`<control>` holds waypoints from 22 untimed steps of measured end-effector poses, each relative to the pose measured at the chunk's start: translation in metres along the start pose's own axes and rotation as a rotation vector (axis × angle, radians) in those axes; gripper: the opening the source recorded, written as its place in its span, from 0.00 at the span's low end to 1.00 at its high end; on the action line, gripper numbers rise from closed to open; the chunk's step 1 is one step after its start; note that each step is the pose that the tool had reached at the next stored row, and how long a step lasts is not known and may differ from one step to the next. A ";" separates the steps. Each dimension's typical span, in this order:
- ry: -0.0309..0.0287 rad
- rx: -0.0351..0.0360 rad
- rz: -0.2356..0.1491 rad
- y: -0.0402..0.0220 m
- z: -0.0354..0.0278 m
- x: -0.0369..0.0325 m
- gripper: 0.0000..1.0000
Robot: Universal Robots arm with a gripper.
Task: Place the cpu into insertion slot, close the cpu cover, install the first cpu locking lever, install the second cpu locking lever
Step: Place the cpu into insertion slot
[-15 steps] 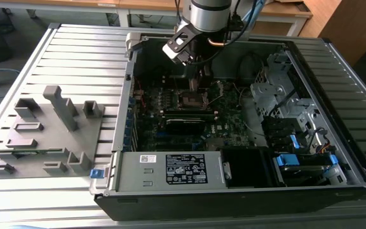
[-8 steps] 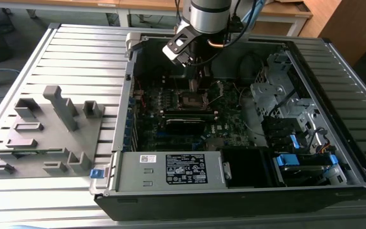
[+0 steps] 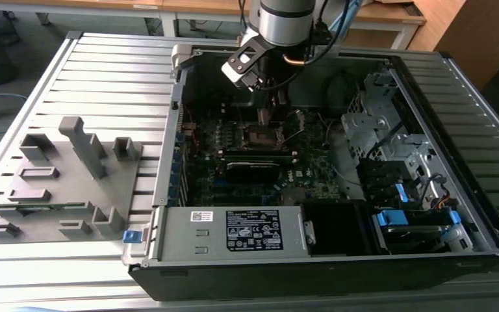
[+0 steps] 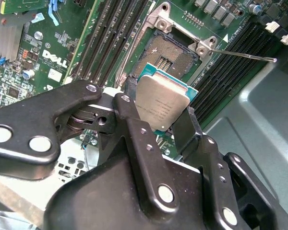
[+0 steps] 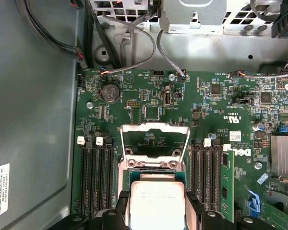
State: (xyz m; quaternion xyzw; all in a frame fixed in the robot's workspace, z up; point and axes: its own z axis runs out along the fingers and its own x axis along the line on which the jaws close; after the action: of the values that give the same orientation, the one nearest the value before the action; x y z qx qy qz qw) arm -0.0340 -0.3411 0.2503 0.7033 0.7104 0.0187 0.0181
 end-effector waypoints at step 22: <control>0.0000 0.0000 0.000 -0.0002 0.0040 0.0000 0.54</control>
State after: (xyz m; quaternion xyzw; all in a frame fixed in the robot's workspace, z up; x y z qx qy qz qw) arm -0.0340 -0.3411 0.2462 0.7033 0.7104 0.0187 0.0181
